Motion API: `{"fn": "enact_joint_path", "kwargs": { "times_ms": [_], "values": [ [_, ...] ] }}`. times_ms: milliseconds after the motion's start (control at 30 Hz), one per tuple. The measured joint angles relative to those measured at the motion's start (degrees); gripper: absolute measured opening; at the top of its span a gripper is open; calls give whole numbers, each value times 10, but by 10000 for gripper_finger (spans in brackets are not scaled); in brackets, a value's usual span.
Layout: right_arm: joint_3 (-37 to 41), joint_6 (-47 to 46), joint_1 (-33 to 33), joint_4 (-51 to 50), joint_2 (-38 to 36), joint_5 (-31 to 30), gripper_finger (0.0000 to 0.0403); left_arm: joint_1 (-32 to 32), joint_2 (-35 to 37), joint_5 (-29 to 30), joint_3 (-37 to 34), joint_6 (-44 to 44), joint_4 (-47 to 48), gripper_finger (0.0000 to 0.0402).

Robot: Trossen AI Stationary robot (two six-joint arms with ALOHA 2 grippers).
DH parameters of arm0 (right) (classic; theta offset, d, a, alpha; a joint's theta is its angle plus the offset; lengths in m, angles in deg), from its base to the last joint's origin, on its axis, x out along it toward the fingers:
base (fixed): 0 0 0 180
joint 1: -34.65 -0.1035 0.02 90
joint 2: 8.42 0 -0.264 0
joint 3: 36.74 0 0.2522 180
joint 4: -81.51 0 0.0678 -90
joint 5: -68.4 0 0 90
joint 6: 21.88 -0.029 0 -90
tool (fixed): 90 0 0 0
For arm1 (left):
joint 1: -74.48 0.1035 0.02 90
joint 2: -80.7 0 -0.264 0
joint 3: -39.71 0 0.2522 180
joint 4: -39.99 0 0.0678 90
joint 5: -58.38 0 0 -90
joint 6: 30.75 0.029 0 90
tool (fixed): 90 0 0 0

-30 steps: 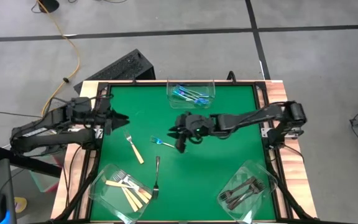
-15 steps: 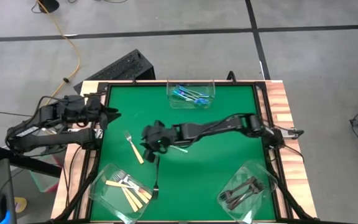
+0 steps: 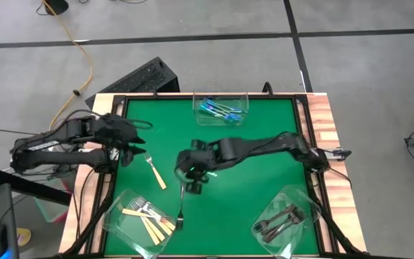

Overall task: Sort silverware by color (type)
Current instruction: Put the orange fork into the bottom left transparent bin

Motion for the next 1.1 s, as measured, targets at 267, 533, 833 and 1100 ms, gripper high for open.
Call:
{"fn": "enact_joint_path", "kwargs": {
  "times_ms": [267, 533, 833, 1100],
  "values": [
    [1, -85, -13, -62, -80, -15, 127, -51, -116, 19, 0, 263, 0, 176],
    [2, -109, -57, -89, -86, -16, 127, -110, -212, 9, -1, 371, -10, 176],
    [1, -133, -92, -99, -66, -26, 127, -171, -299, 22, -18, 412, -29, 176],
    [1, -152, -100, -103, -67, -30, 127, -176, -326, 26, -105, 393, -124, 176]
  ]
}}
